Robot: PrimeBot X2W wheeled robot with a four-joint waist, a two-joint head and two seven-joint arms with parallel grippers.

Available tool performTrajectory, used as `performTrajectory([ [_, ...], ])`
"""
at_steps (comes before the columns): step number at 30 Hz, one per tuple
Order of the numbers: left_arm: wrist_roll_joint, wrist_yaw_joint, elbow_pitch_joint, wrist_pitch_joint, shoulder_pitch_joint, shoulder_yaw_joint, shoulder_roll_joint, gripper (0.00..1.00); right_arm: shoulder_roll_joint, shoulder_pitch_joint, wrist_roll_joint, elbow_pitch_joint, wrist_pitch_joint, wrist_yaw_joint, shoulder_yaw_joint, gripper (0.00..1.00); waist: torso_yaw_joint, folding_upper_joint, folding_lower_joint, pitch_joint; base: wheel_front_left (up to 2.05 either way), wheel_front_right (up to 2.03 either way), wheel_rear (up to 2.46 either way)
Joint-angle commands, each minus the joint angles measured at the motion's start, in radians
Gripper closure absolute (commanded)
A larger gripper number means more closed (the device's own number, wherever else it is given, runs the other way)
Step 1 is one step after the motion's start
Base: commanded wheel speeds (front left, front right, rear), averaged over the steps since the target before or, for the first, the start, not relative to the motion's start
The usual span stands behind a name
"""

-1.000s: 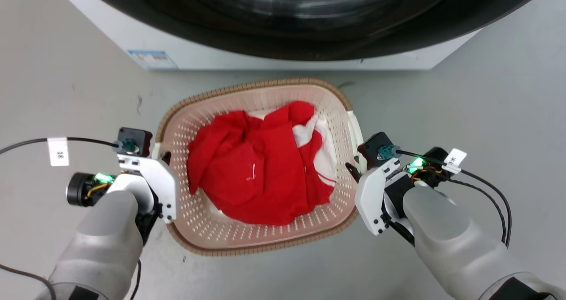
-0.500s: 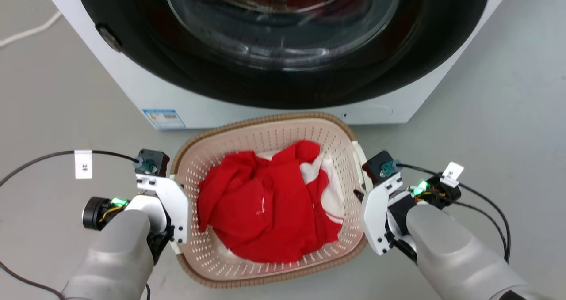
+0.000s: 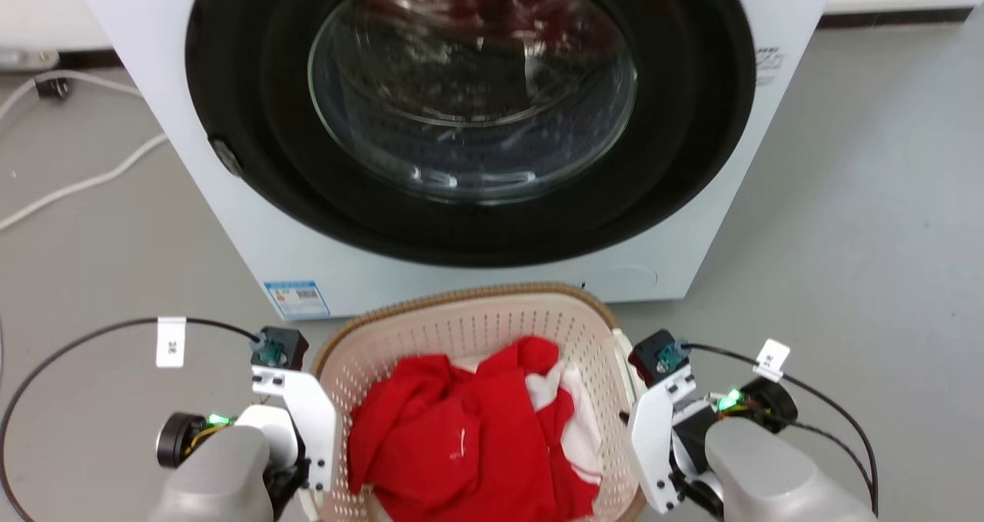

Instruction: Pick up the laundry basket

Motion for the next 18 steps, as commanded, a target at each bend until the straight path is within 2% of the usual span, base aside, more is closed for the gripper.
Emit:
performTrajectory([
  [1, 0.001, -0.002, -0.002, 0.004, 0.016, -0.004, 0.007, 1.00, -0.009, 0.012, 0.004, 0.009, 0.004, -0.002, 0.005, 1.00, -0.004, -0.0001, 0.0002, -0.031, 0.00, 0.00, 0.00],
  [18, -0.071, -0.002, 0.000, 0.049, 0.067, -0.075, 0.008, 1.00, -0.009, 0.074, 0.096, 0.015, 0.076, -0.002, 0.067, 1.00, -0.005, -0.0001, 0.0002, -0.128, 0.00, 0.00, 0.00],
])
